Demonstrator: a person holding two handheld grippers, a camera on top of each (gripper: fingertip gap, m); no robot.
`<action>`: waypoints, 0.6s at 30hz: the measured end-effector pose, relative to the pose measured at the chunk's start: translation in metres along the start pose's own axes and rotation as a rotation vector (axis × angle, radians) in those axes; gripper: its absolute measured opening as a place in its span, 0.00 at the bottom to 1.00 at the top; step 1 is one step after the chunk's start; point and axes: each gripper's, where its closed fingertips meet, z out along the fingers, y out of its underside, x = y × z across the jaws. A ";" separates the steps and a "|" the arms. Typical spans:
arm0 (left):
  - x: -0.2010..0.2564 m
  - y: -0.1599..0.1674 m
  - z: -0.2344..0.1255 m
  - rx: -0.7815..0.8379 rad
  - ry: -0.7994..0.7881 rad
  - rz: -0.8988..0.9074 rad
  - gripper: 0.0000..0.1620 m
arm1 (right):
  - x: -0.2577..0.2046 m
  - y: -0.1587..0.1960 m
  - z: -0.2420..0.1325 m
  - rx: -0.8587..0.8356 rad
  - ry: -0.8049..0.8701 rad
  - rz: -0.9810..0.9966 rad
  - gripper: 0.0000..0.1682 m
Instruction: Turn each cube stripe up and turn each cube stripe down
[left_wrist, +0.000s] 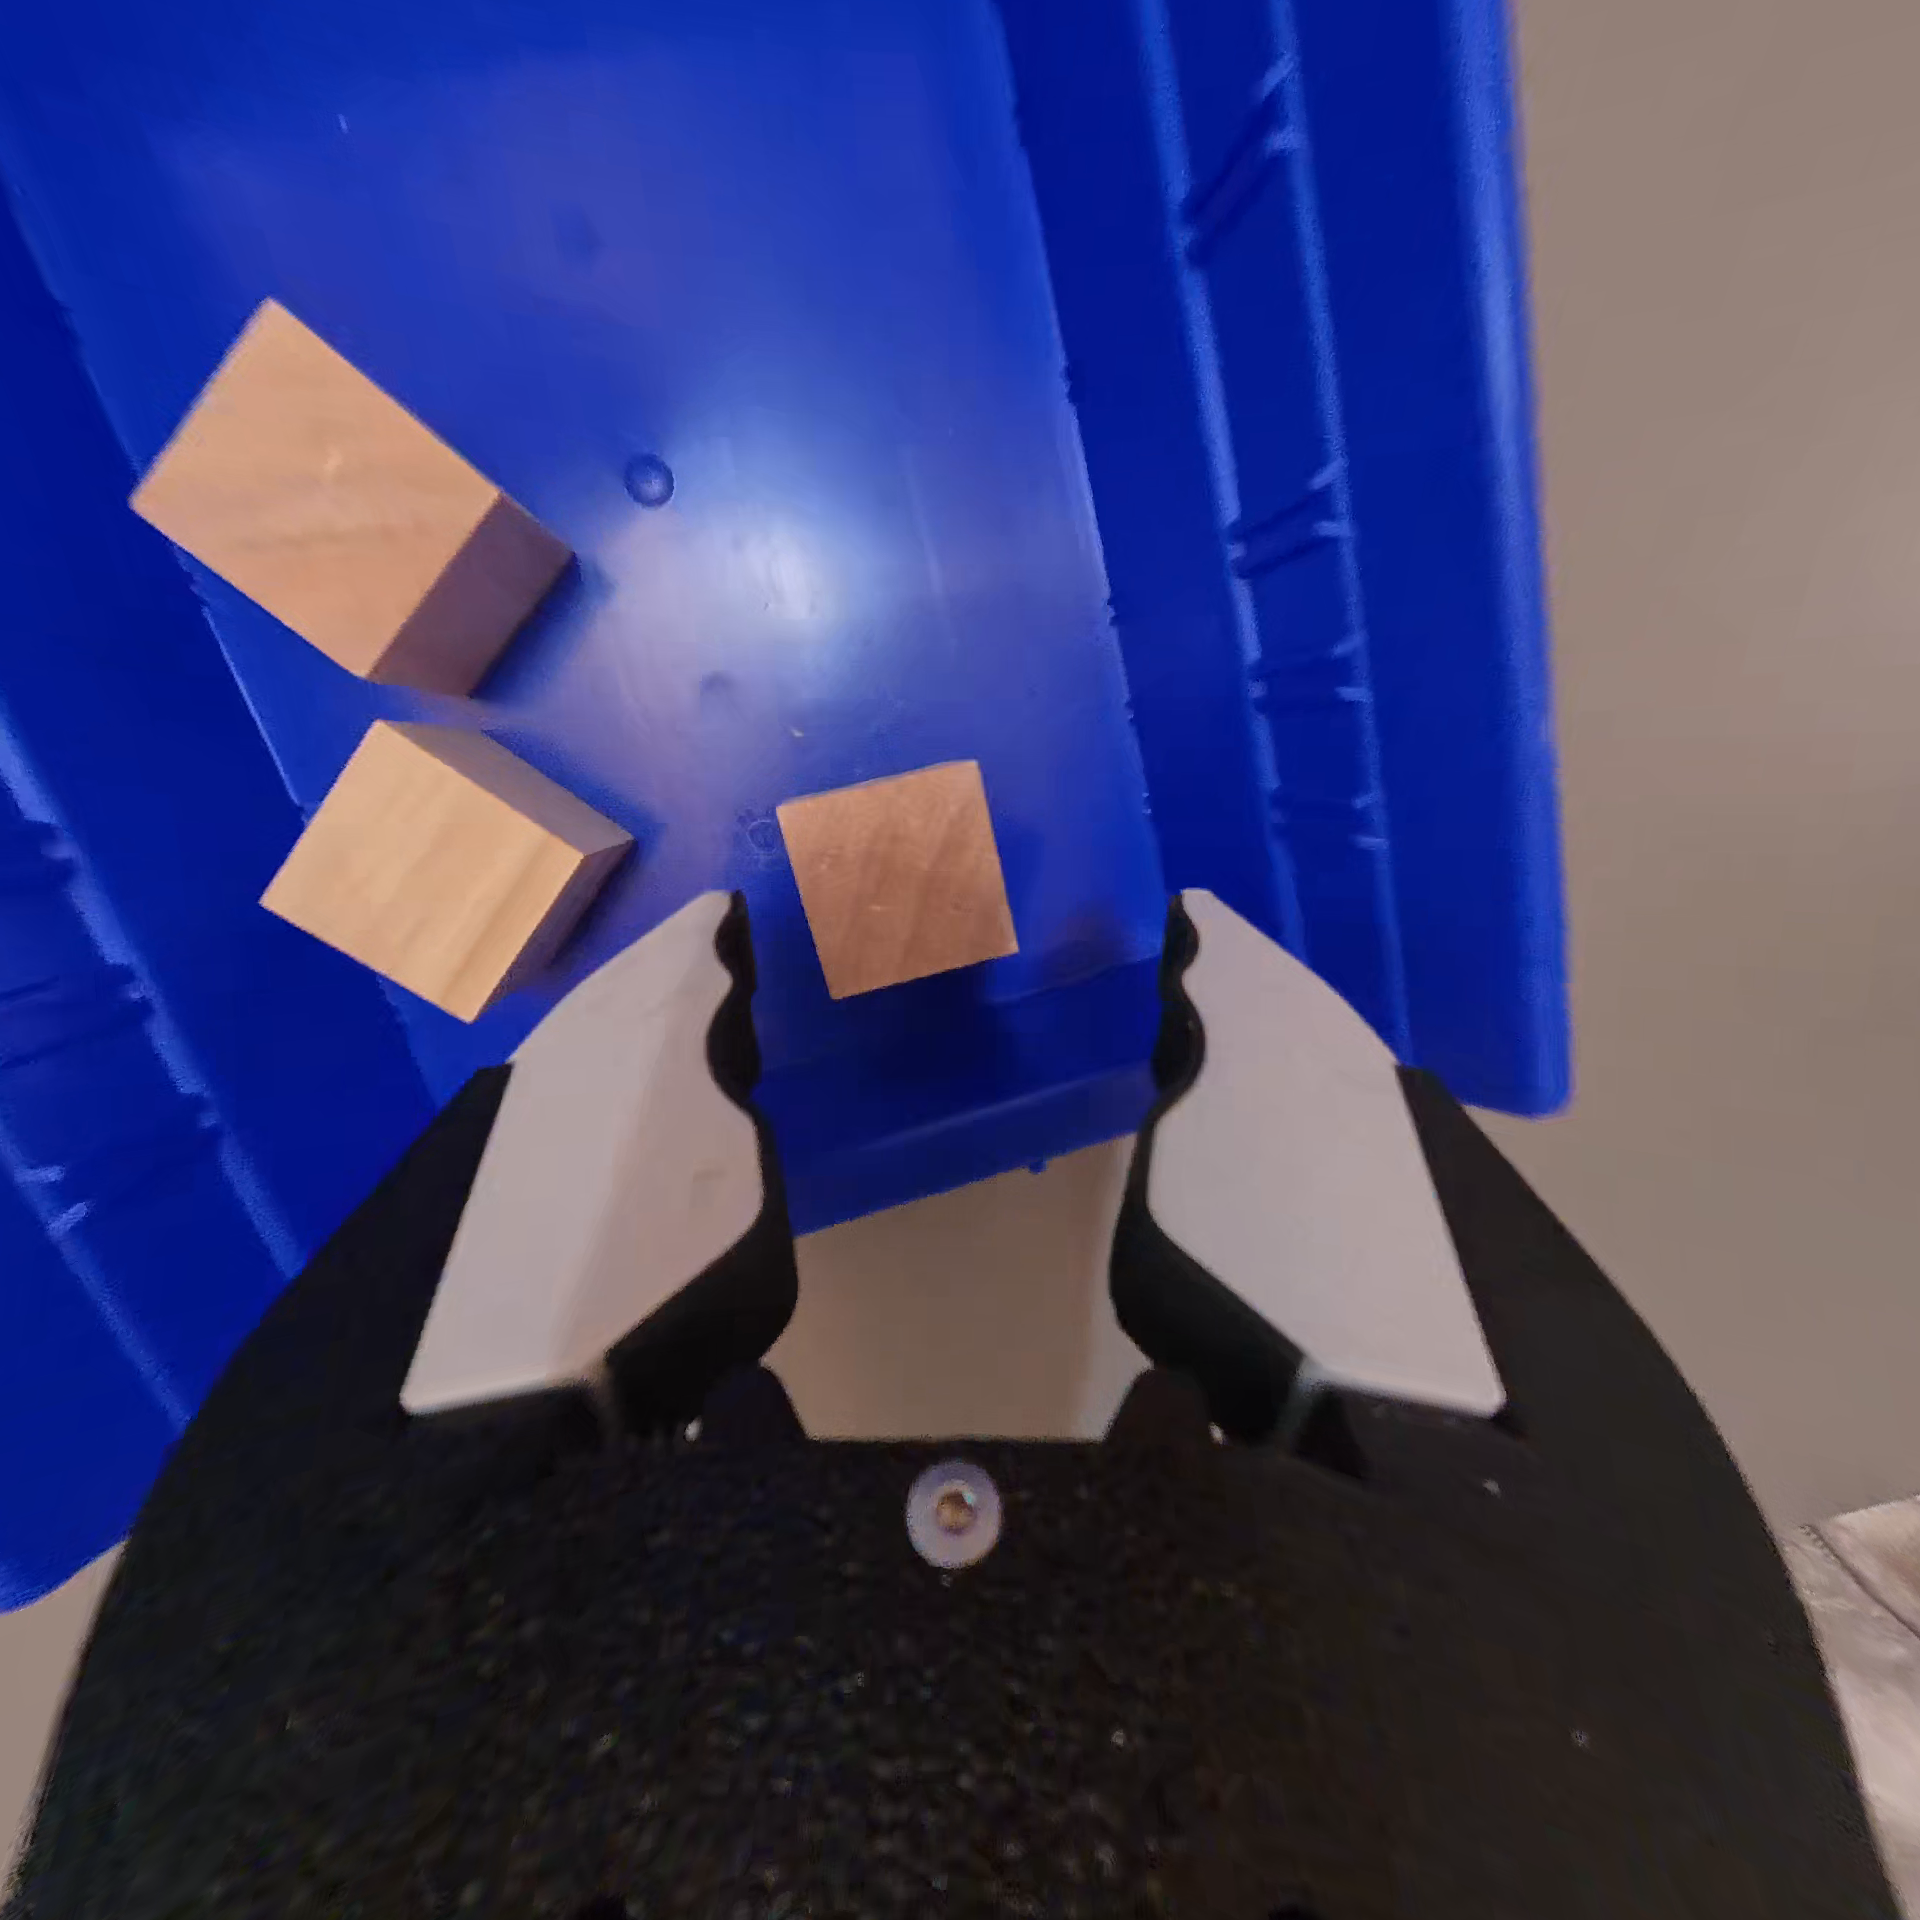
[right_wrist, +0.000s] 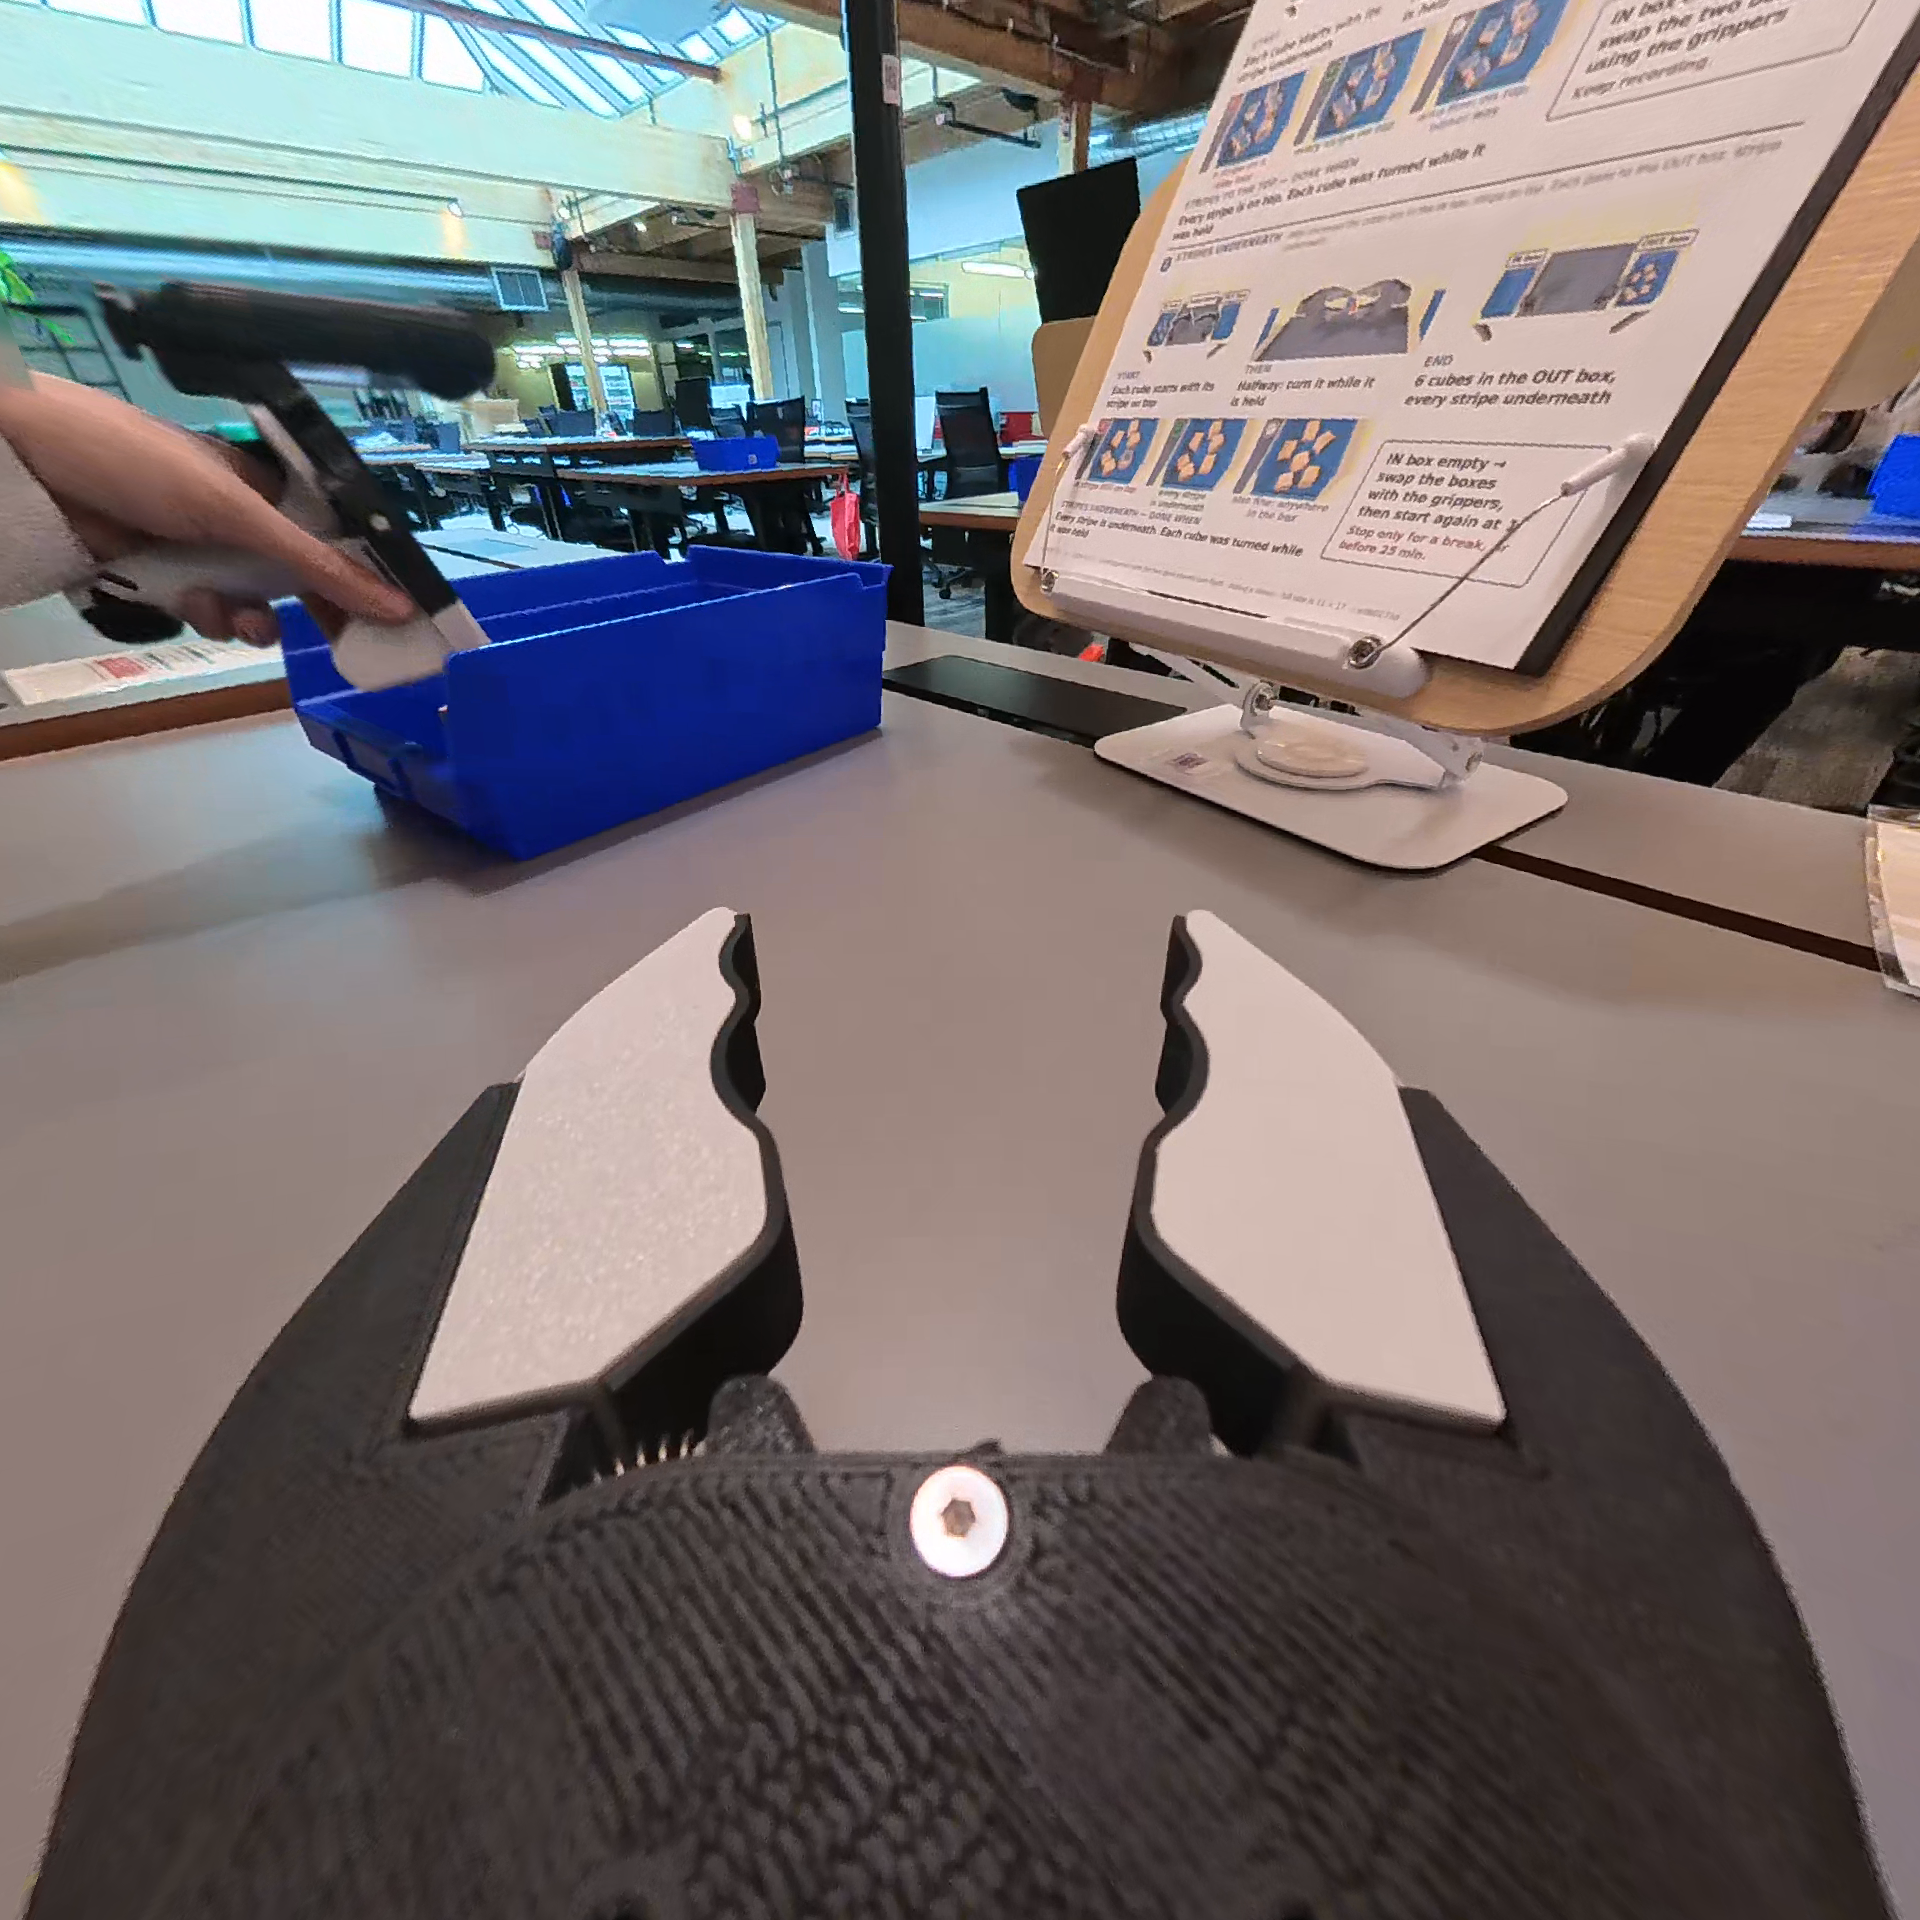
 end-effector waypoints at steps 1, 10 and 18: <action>-0.001 0.002 0.005 -0.025 -0.008 -0.008 0.45 | -0.001 0.000 0.000 0.000 -0.005 -0.009 0.45; -0.012 0.010 0.028 -0.113 -0.066 -0.007 0.29 | -0.007 0.000 0.000 -0.004 -0.019 -0.046 0.45; 0.022 -0.031 -0.034 0.198 0.130 0.013 0.28 | -0.012 0.001 0.001 -0.010 -0.044 -0.069 0.45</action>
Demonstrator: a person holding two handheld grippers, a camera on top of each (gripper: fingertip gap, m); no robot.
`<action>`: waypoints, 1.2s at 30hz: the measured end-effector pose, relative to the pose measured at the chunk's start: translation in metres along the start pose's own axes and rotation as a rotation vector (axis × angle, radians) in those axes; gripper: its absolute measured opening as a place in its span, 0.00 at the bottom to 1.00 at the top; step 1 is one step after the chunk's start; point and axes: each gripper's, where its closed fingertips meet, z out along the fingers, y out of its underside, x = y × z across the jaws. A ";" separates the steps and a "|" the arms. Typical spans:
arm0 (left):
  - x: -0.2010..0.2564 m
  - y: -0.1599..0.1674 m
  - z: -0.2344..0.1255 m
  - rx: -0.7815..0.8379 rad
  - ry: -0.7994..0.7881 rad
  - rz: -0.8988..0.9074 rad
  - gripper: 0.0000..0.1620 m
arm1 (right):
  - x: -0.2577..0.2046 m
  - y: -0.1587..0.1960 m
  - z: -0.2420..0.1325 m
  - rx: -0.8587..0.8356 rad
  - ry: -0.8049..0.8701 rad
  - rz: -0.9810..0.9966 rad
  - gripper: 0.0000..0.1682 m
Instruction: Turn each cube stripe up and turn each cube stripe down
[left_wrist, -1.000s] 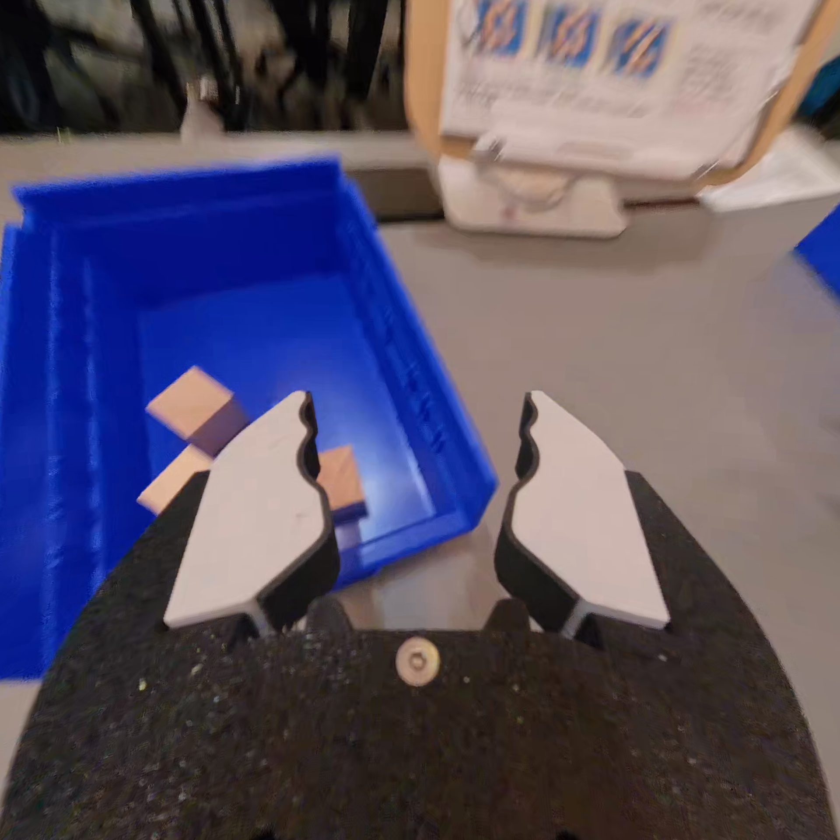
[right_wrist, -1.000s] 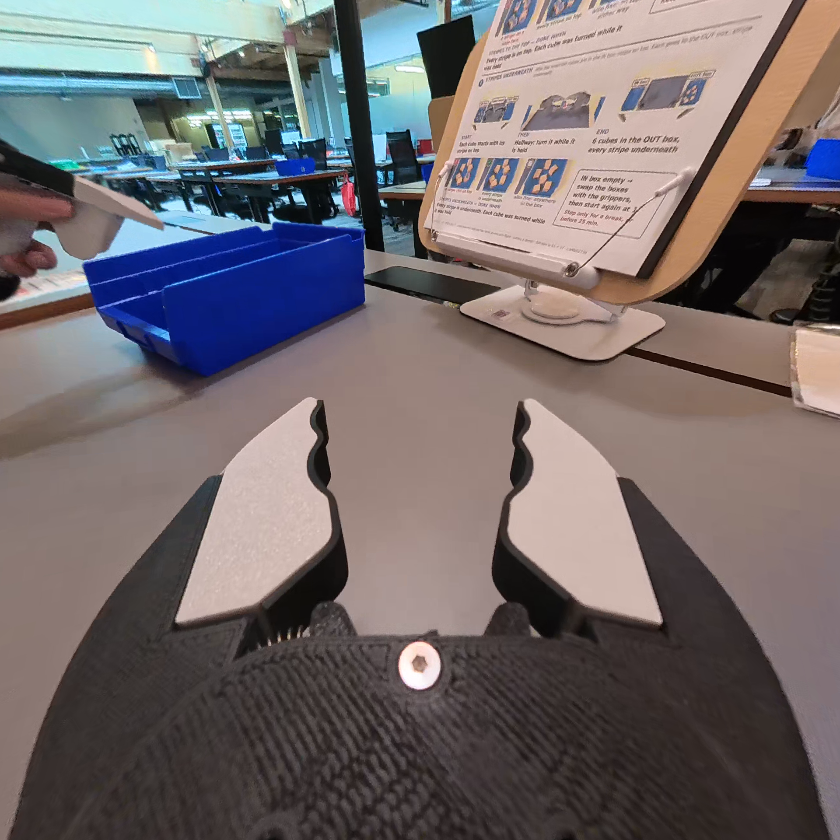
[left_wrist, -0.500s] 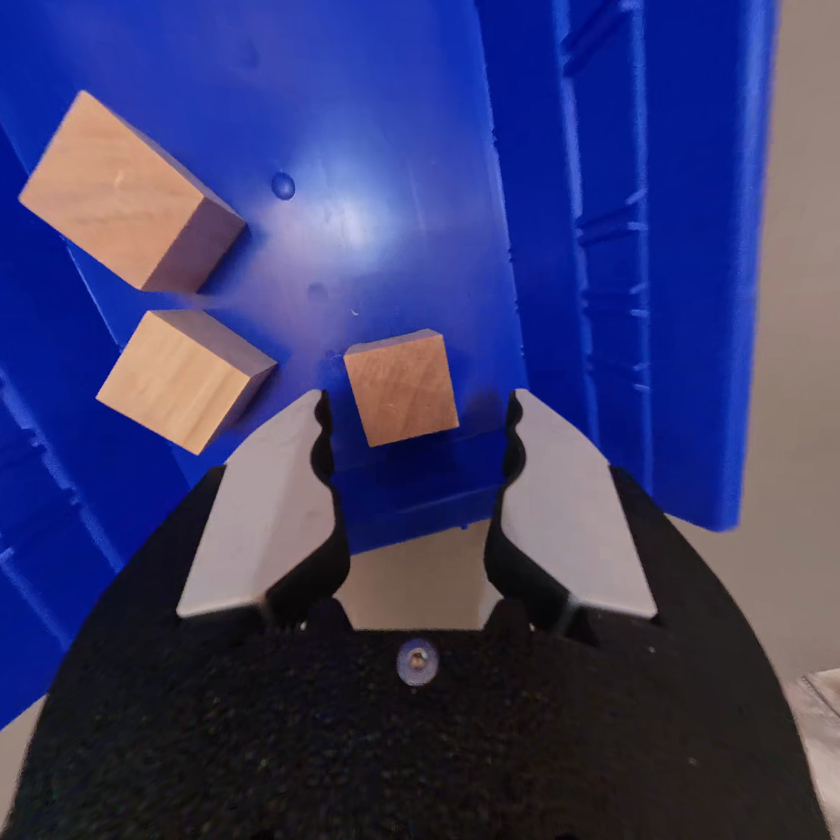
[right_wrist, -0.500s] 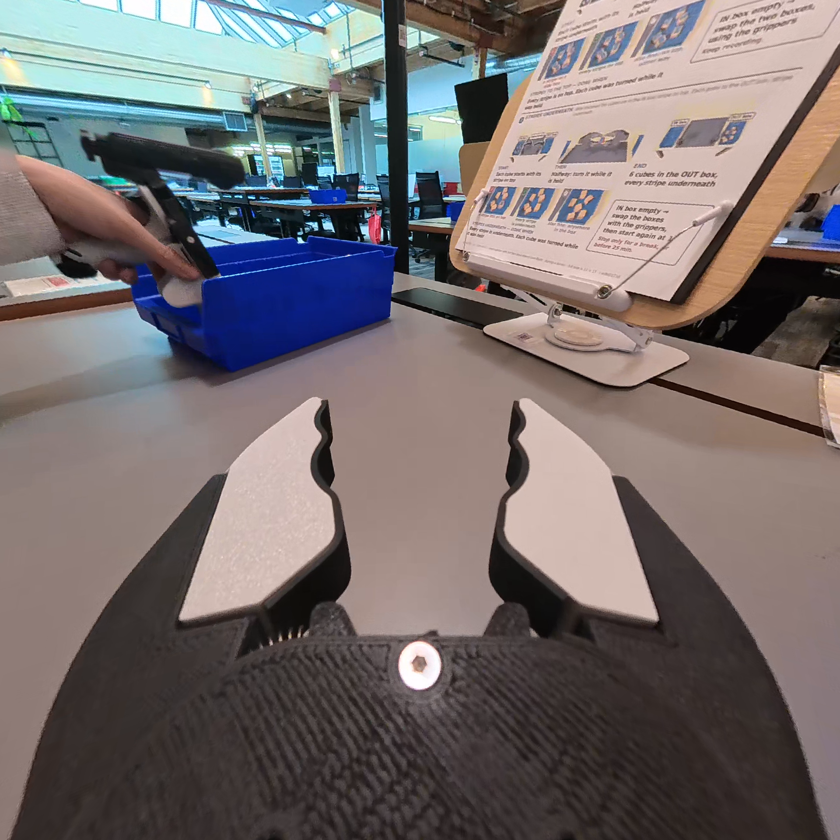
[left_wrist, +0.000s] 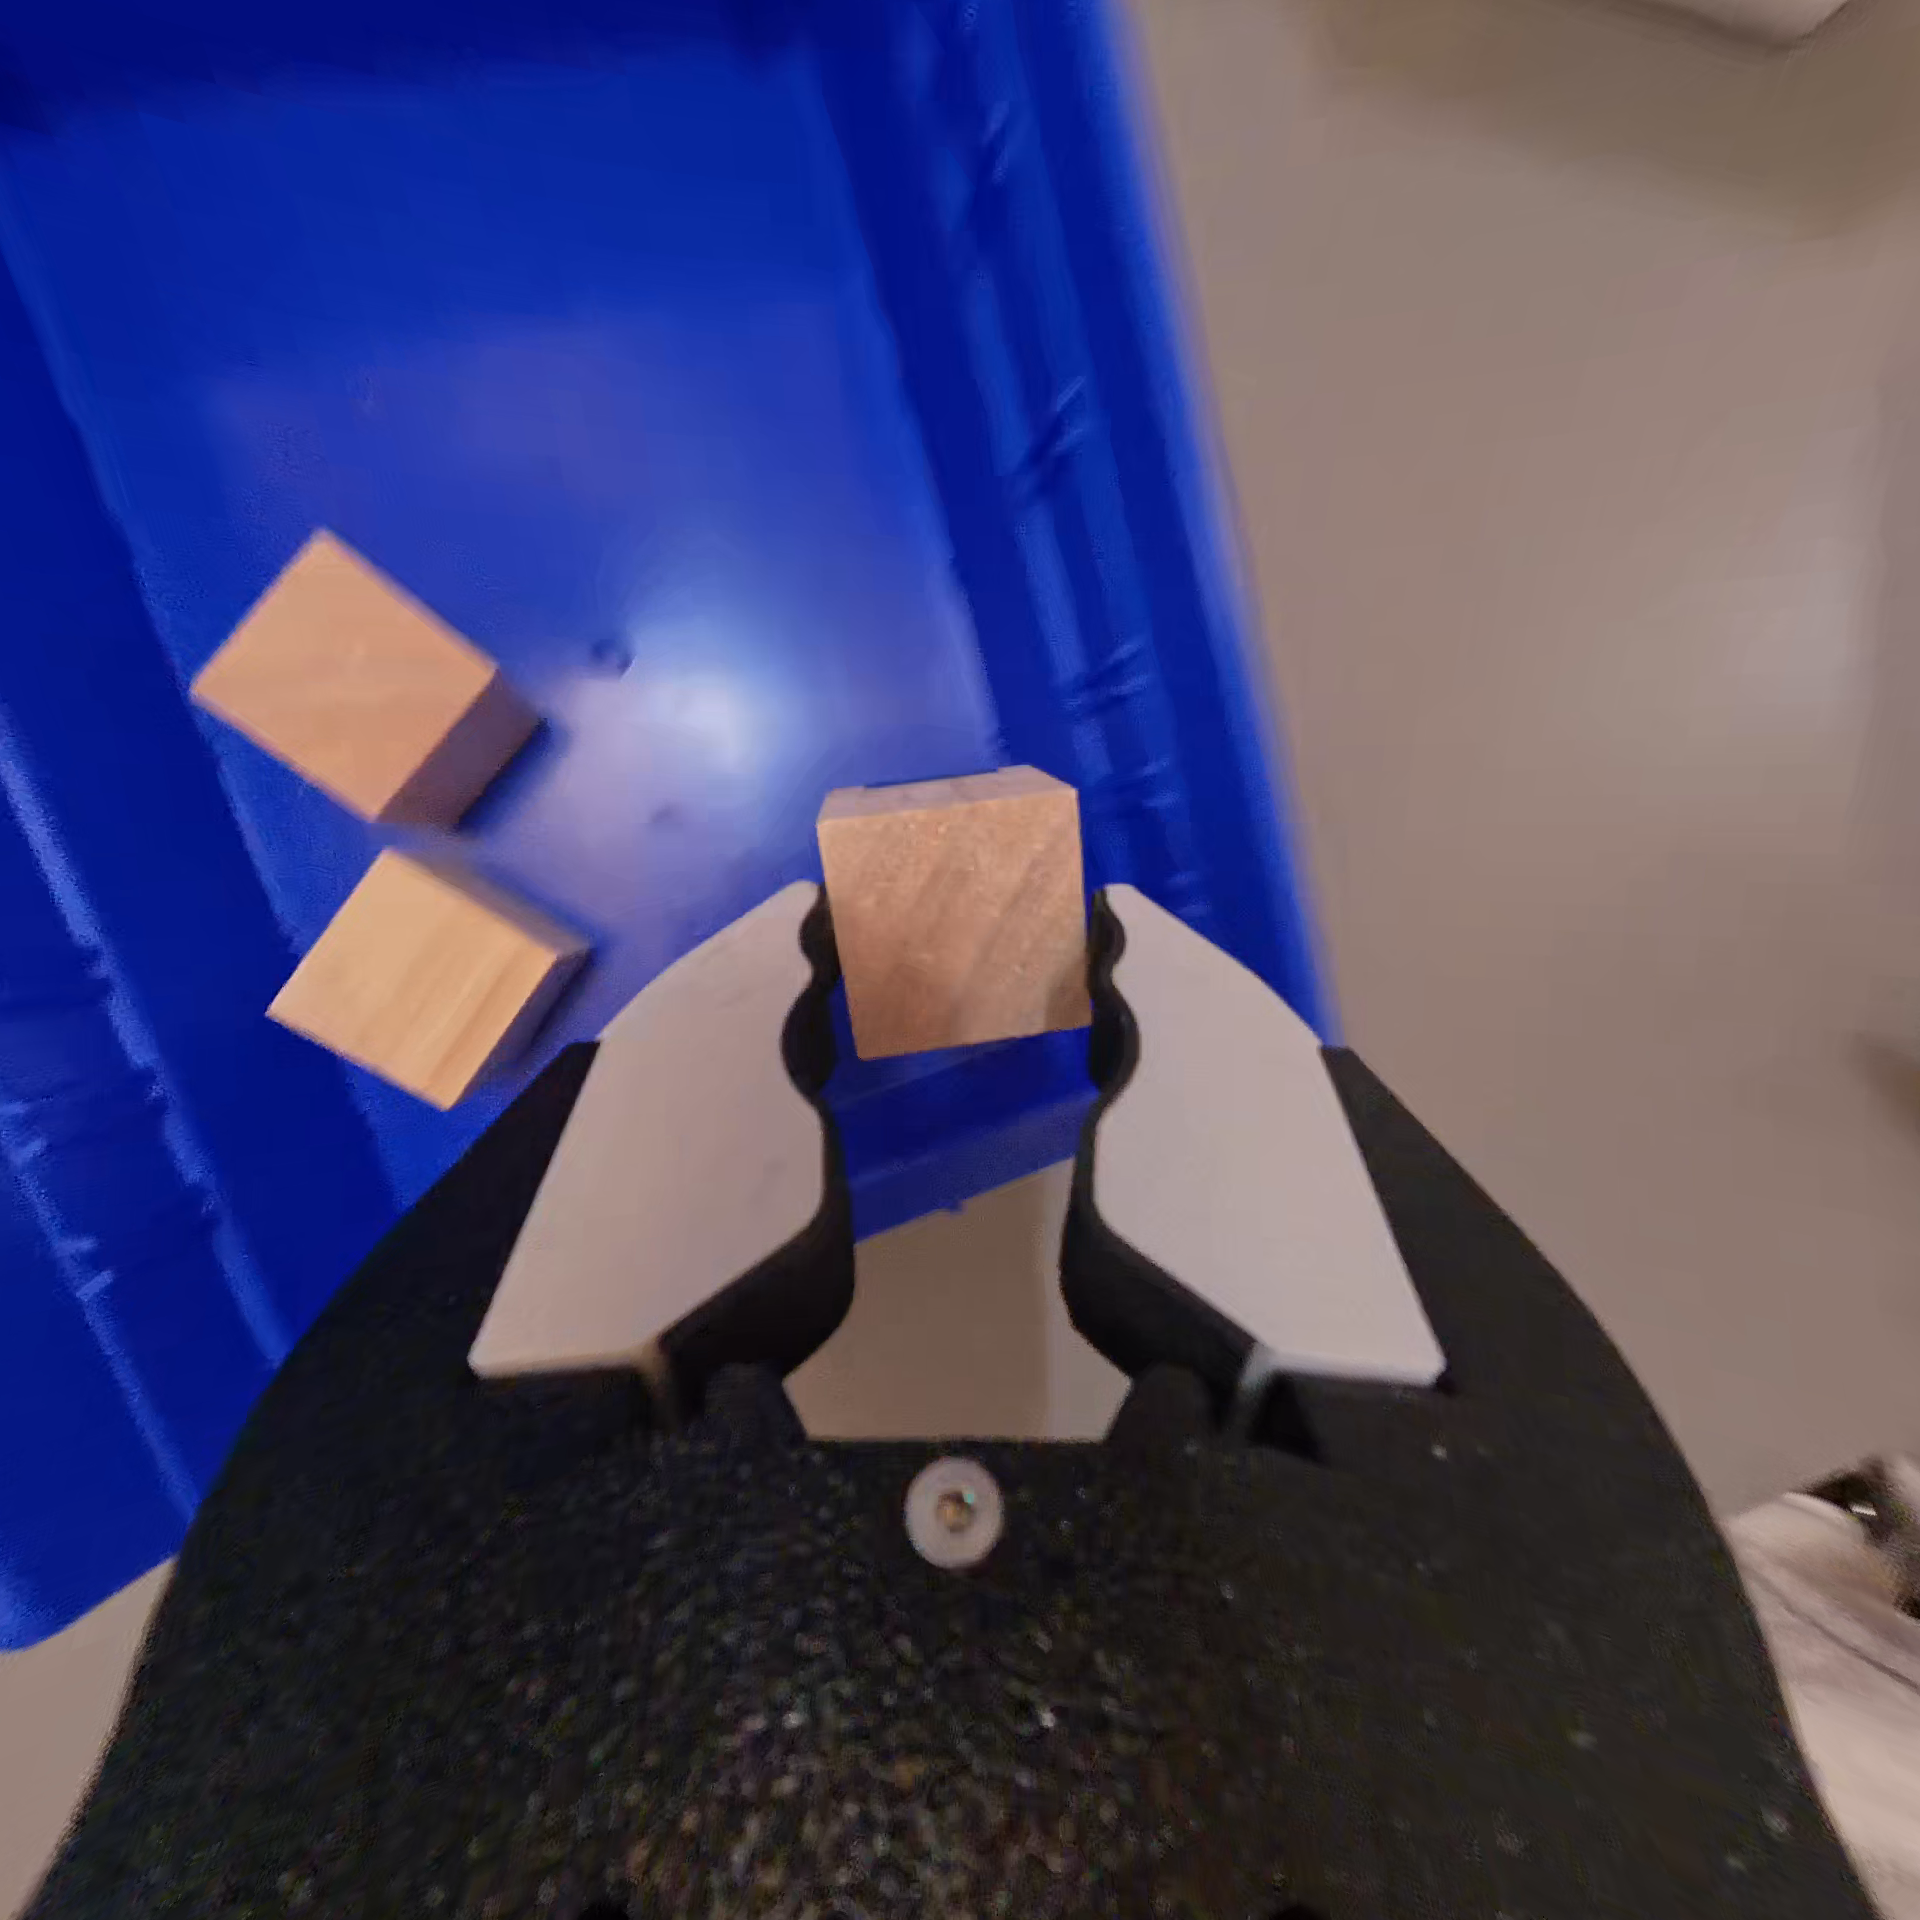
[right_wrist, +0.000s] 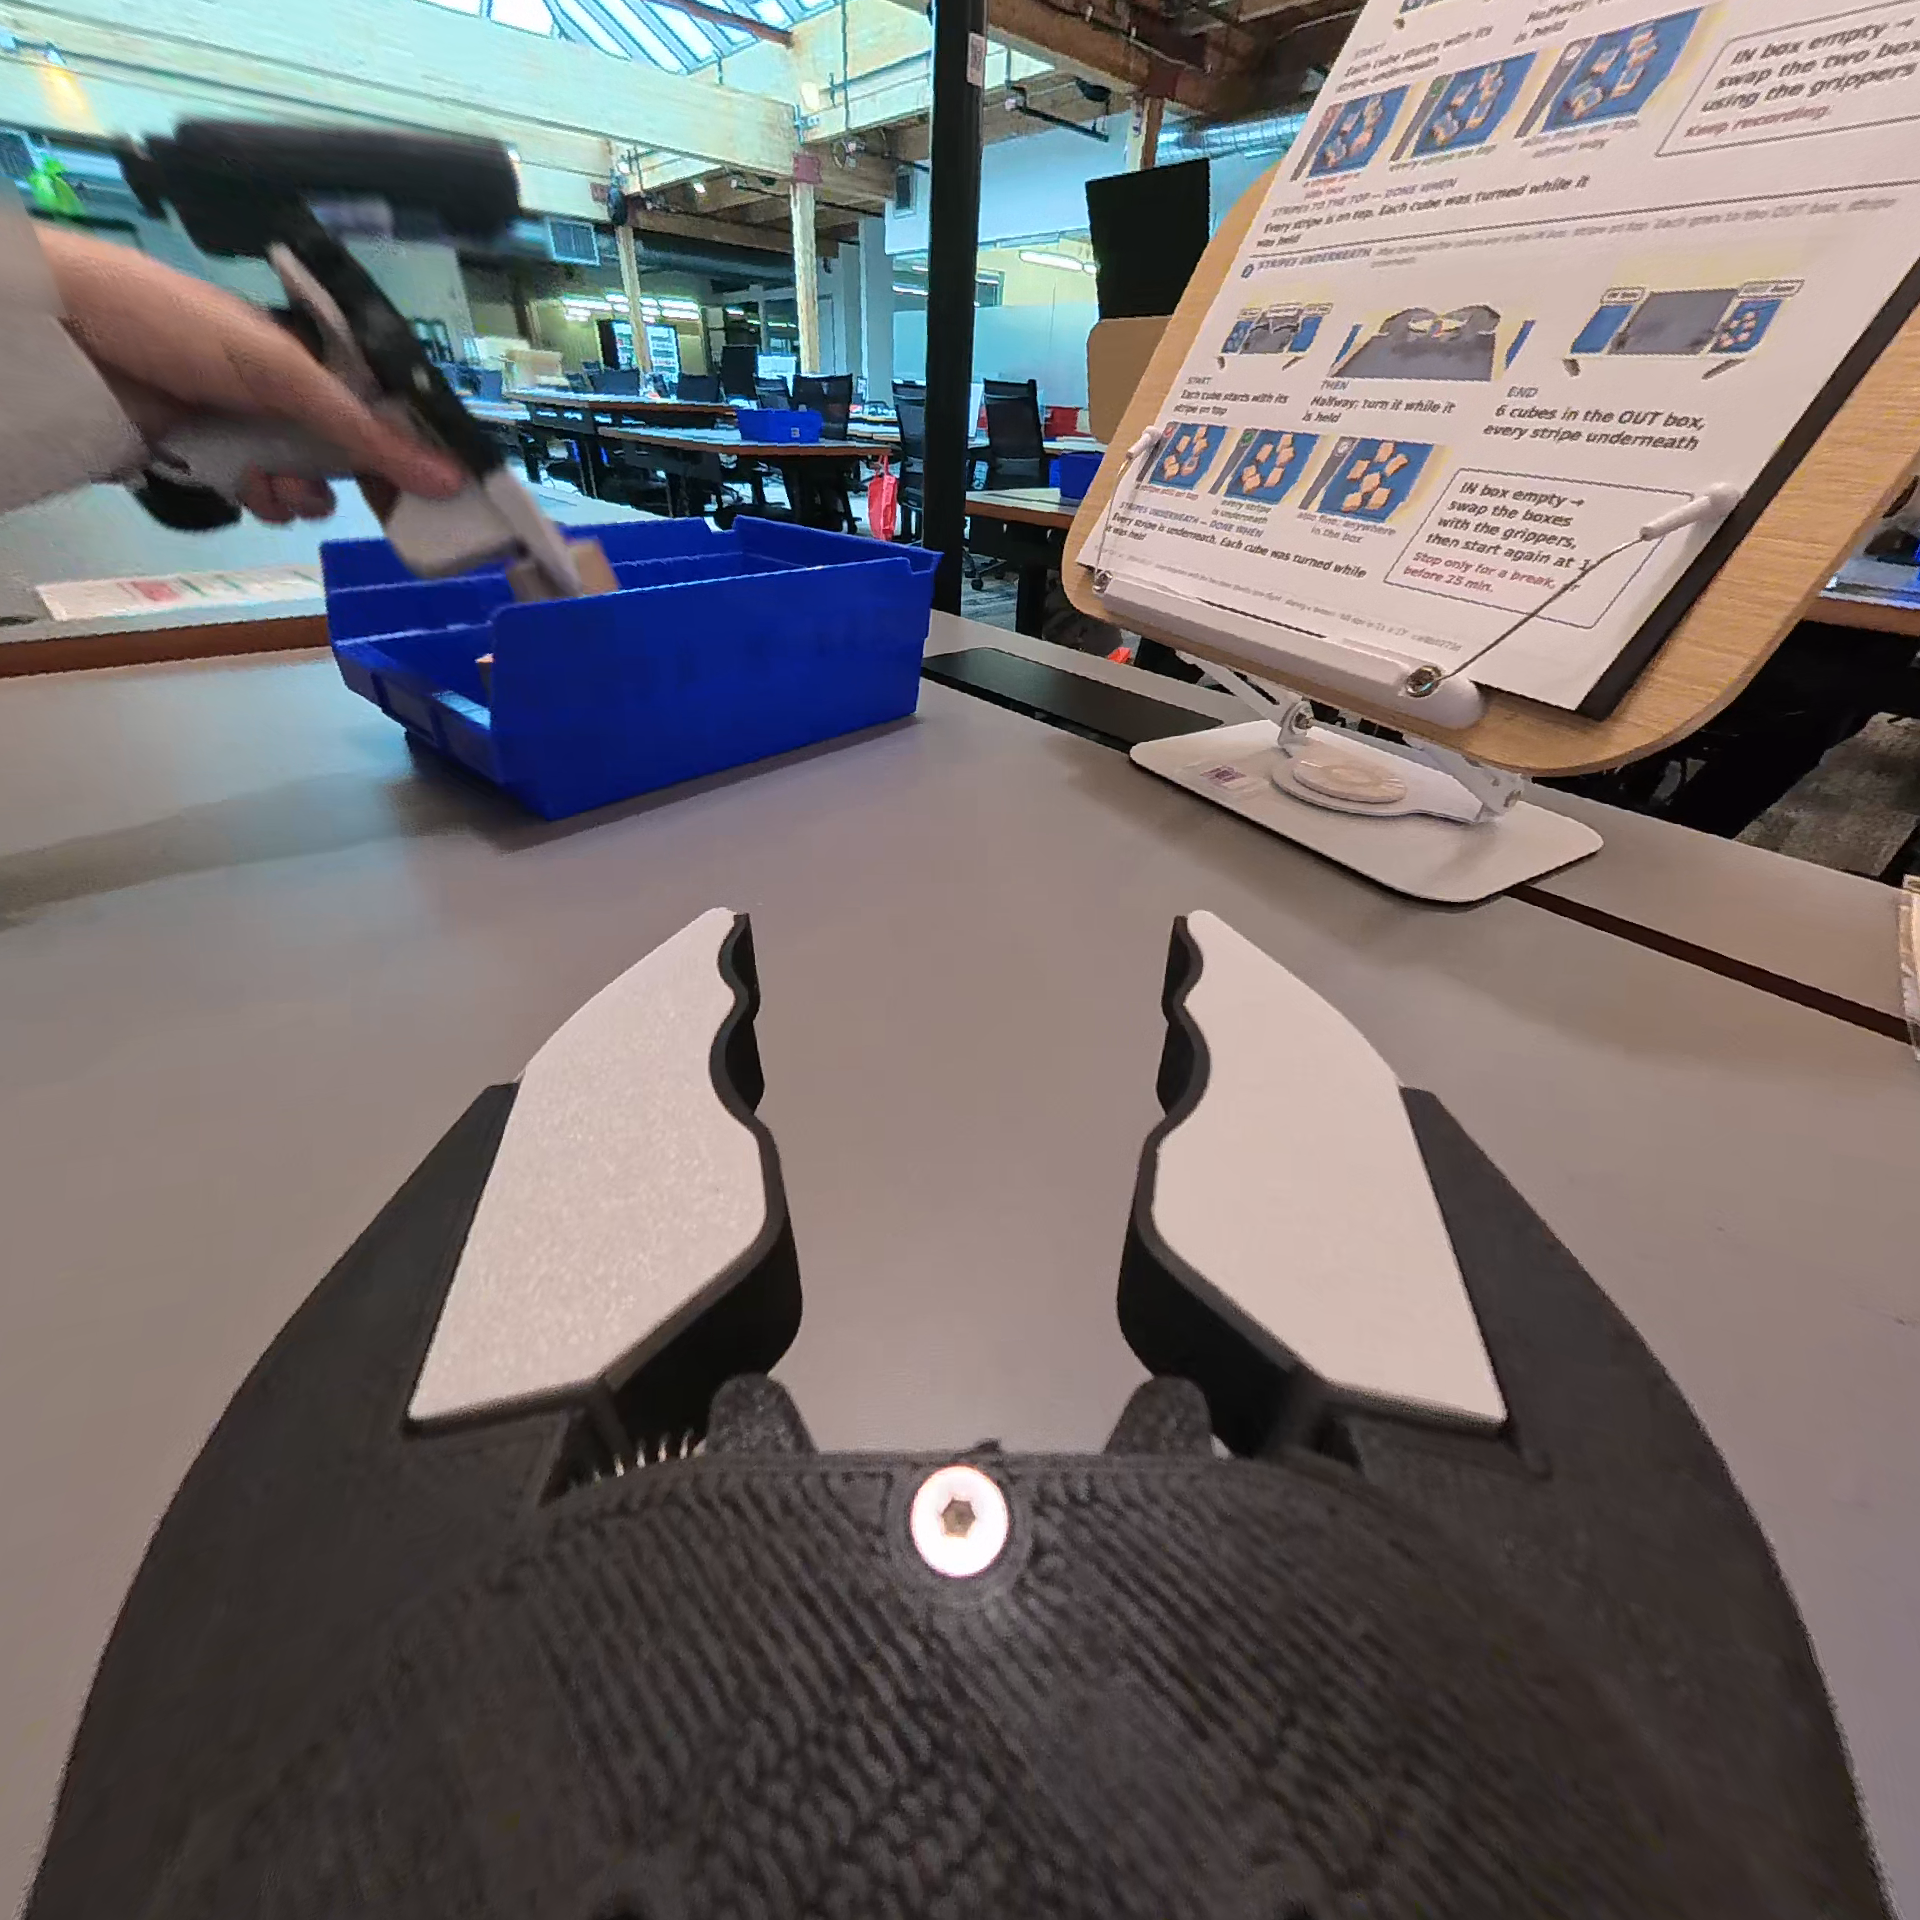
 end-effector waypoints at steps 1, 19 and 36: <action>0.015 -0.012 -0.013 0.072 0.068 0.004 0.28 | -0.001 0.000 0.000 -0.002 -0.005 -0.006 0.45; 0.300 0.031 -0.076 0.175 1.393 0.141 0.28 | -0.078 -0.091 -0.020 0.259 -0.133 -0.357 0.46; 0.351 0.072 -0.052 -0.028 1.553 0.118 0.28 | -0.091 -0.083 -0.019 0.255 -0.169 -0.486 0.26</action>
